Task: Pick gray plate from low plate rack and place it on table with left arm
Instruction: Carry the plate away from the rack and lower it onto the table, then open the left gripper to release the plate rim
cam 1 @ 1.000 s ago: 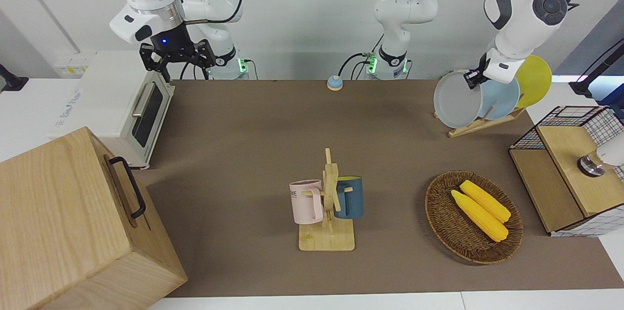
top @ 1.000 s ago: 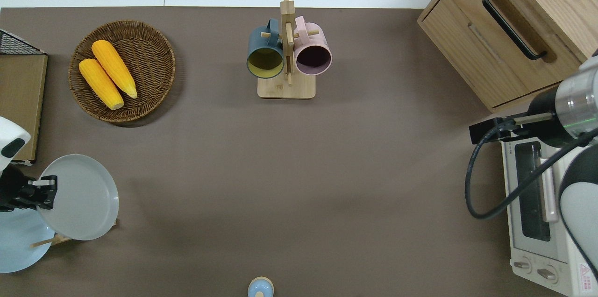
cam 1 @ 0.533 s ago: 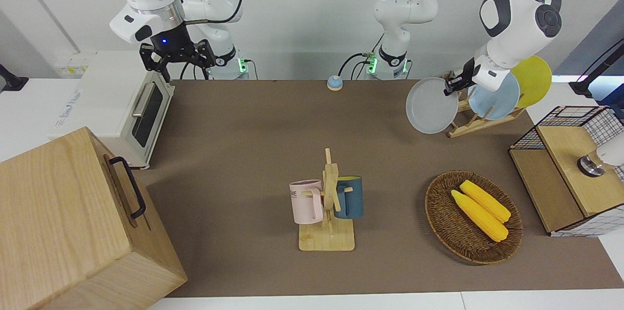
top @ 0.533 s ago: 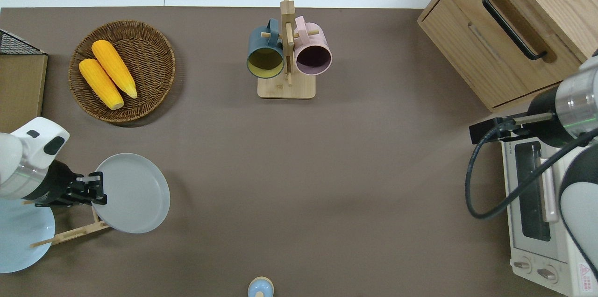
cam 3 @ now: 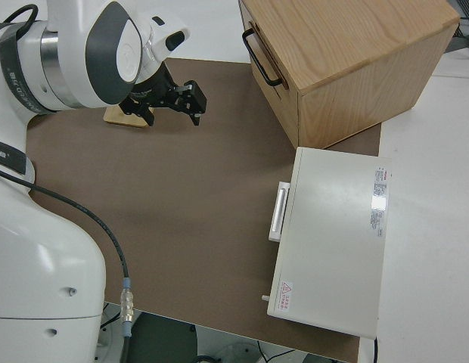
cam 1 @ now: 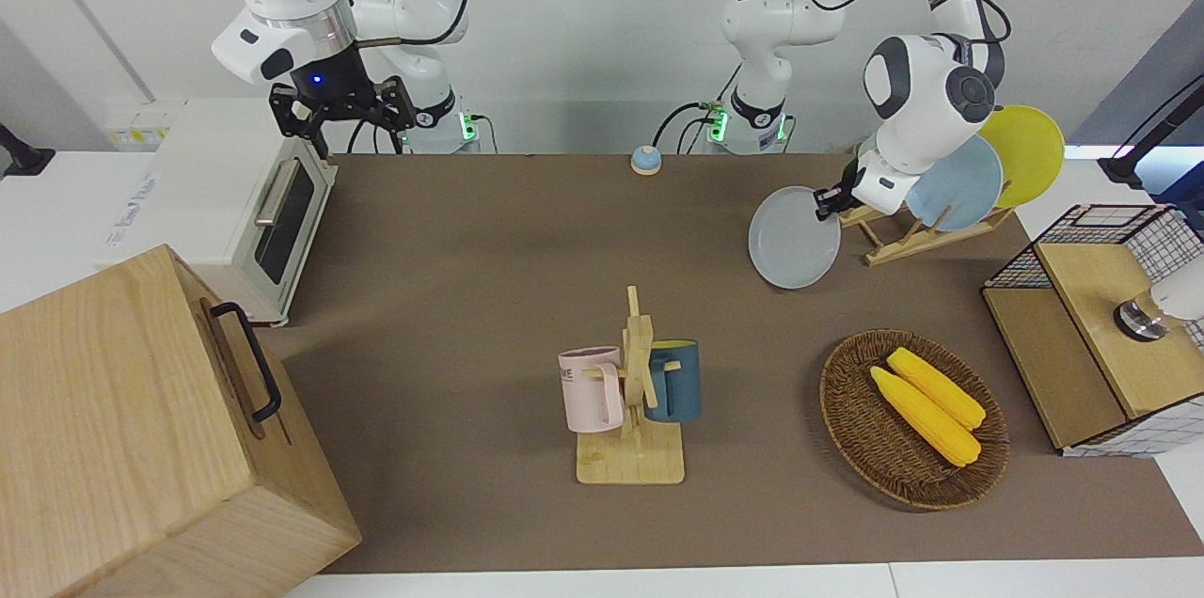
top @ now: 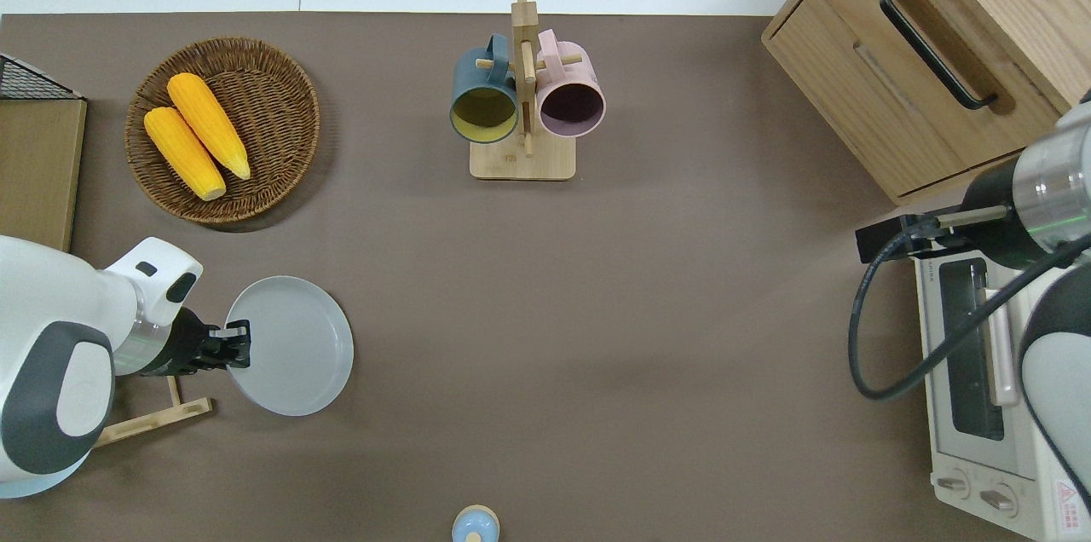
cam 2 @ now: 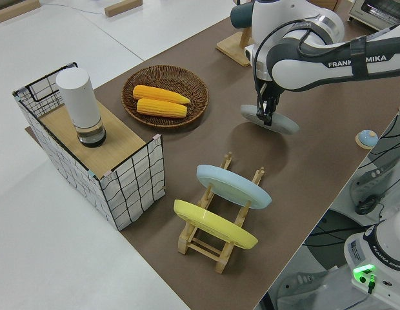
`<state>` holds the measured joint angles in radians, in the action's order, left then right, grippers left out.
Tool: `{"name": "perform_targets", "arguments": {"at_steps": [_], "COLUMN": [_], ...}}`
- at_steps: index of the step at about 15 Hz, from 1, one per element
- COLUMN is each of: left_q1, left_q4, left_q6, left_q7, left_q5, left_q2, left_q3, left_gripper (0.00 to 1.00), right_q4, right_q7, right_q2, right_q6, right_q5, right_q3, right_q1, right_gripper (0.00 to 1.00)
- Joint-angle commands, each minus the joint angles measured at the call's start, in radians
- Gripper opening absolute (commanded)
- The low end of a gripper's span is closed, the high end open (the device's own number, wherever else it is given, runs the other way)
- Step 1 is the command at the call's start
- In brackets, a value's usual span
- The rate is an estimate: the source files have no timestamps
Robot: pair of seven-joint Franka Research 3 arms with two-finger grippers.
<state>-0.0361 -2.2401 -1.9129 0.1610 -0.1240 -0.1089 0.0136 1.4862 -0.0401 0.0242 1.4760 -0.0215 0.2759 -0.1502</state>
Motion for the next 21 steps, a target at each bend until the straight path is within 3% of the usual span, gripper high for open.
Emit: {"name": "perform_targets", "arguments": {"at_steps": [1,3,4,5,9,12,15,21], "left_q1": [0.004,0.007,0.007,0.008,0.008,0.008,0.022,0.025], "left_q4": [-0.064,-0.062,-0.062,-0.061,-0.053,-0.02,0.082,0.243], "left_q6": [-0.089,-0.101,-0.107,-0.107,-0.101,-0.077,-0.026,0.125], "left_q7": [0.032,0.064,0.089,0.091,0.091,0.087,0.086,0.077], "left_q5": [-0.014,-0.008,-0.008,-0.008,-0.005,0.001,0.188,0.204], "left_q2": [0.049,0.069,0.074,0.074,0.072,0.069,0.069,0.068], "left_q3": [0.022,0.022,0.022,0.022,0.022,0.013,0.011,0.002], "left_gripper": [0.0,0.0,0.25,0.63,0.98,0.99,0.99,0.99], "right_q4": [-0.009,-0.009,-0.009,-0.009,-0.009,-0.009,-0.009,-0.009], "right_q7": [-0.012,-0.012,-0.012,-0.012,-0.012,-0.012,-0.012,-0.012], "right_q2": [-0.001,-0.003,-0.003,-0.003,-0.003,-0.001,-0.003,-0.003], "right_q6": [-0.014,-0.014,-0.014,-0.014,-0.014,-0.014,-0.014,-0.014], "right_q5": [-0.001,-0.001,-0.001,-0.001,-0.001,-0.001,-0.001,-0.001], "right_q3": [0.017,0.017,0.017,0.017,0.017,0.017,0.017,0.017], "right_q1": [-0.019,-0.019,-0.019,-0.019,-0.019,-0.019,-0.019,-0.019], "right_gripper": [0.983,0.983,0.983,0.983,0.983,0.983,0.983,0.983]}}
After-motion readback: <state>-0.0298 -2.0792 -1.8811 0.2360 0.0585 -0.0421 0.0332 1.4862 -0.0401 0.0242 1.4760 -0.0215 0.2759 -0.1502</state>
